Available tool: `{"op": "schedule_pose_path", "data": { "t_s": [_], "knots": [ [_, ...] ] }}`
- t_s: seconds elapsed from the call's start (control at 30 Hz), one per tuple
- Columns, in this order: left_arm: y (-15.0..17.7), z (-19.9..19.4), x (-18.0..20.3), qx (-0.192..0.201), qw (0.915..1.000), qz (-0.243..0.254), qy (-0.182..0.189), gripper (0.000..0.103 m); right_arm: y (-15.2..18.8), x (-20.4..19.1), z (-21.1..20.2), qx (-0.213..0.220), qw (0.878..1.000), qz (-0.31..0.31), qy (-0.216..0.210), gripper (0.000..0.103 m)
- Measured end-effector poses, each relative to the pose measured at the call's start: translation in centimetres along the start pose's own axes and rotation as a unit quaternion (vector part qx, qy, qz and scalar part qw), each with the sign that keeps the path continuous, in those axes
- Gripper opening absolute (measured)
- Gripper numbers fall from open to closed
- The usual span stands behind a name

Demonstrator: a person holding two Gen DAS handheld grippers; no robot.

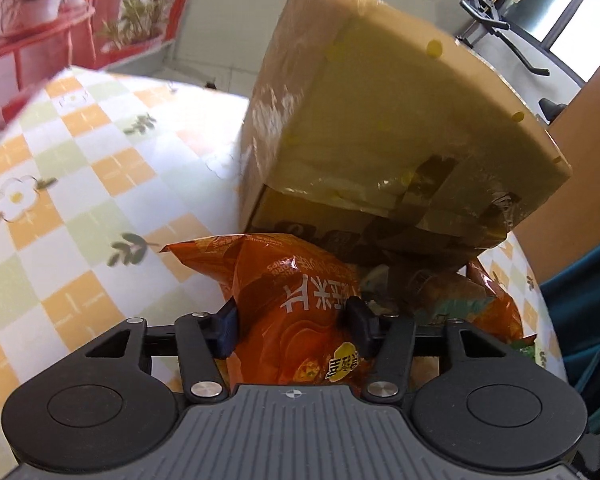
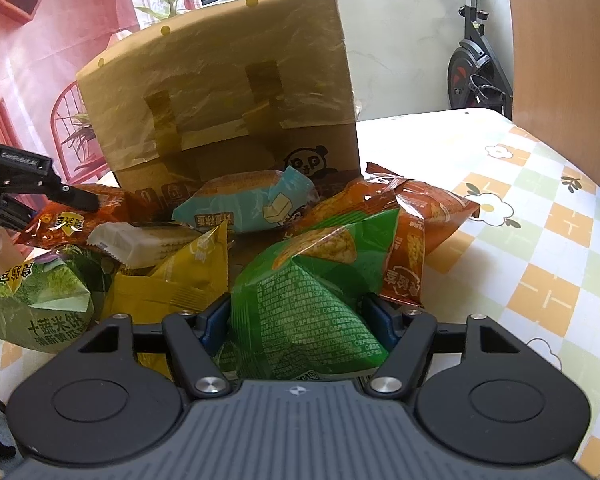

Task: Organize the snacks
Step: 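Lift both held bags and carry them over the cardboard box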

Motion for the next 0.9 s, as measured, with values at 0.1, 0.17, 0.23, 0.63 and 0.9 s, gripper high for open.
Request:
{"op": "schedule_pose_path", "data": {
  "t_s": [0.1, 0.17, 0.23, 0.63, 0.9],
  "knots": [
    [-0.5, -1.1, 0.1, 0.020, 0.9997, 0.014, -0.011, 0.056, -0.2, 0.0, -0.3, 0.004, 1.000, 0.006, -0.005, 0.069],
    [-0.8, -2.0, 0.2, 0.029, 0.9993, 0.020, -0.014, 0.056, -0.6, -0.1, -0.7, 0.012, 1.000, 0.004, -0.004, 0.068],
    [-1.3, -2.9, 0.3, 0.039, 0.9988, 0.026, -0.013, 0.056, -1.0, -0.2, -1.0, 0.020, 1.000, 0.002, -0.003, 0.068],
    [-4.2, -8.7, 3.3, 0.123, 0.9903, 0.065, -0.003, 0.056, -4.1, -0.4, -4.0, 0.067, 0.998, -0.013, 0.007, 0.068],
    [-6.6, -11.6, 6.9, 0.182, 0.9793, 0.087, 0.018, 0.057, -10.2, -0.9, -6.1, 0.133, 0.991, -0.024, -0.005, 0.068]
  ]
}}
Point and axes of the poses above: each gripper's, at about its wrist camera, not at the fingertips, and z roughly the way its jaws point, x to its right, y to its underside, the point moved 9 cm from there along z, roughly the way its jaws point, and after that the axes turned 12 degrees about x, right-handed, at the moved point
